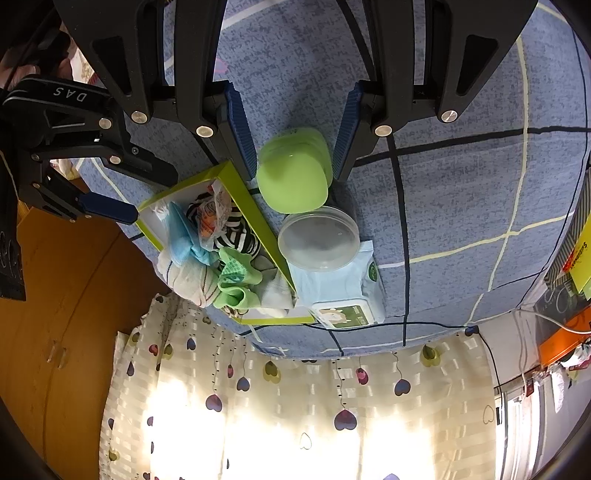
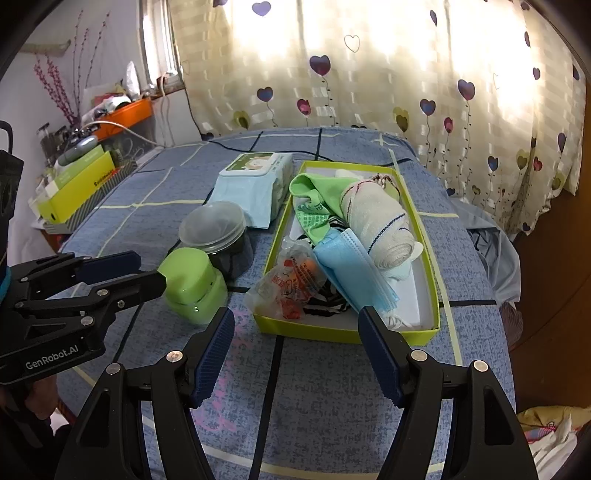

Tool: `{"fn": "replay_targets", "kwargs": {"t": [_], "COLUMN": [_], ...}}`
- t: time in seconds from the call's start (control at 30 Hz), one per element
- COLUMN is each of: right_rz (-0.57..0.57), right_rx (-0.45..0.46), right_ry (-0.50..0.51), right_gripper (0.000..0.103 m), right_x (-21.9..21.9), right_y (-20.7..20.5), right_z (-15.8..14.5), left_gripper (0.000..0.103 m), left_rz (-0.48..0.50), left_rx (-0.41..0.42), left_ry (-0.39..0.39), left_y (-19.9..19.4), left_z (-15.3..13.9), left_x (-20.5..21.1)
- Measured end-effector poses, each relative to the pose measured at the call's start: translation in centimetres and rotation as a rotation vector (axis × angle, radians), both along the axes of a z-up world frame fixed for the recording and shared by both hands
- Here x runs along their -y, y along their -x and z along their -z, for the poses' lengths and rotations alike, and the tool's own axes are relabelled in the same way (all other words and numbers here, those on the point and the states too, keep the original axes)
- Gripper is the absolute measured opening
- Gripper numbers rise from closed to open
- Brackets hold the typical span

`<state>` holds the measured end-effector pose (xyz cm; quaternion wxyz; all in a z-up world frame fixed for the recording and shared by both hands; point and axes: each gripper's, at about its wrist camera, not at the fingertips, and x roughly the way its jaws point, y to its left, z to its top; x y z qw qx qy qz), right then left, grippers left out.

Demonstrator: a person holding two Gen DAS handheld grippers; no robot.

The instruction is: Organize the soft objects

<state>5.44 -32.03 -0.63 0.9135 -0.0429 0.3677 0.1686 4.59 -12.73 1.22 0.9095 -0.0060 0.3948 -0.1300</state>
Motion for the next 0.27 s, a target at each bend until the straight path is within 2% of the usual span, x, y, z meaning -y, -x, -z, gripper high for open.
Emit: {"fn": "replay_targets", "kwargs": {"t": [0.27], "right_rz": [0.000], "right_rx": [-0.001], "right_ry": [0.000], "right_gripper": [0.070], "right_x": [0.04], "right_y": [-0.10], "right_z": [-0.07], "left_gripper": [0.044], "left_rz": [0.002], "left_rx": [0.001], "left_ry": [-0.001], "left_y": [0.01], "left_z": [0.12], "left_x": [0.01]}}
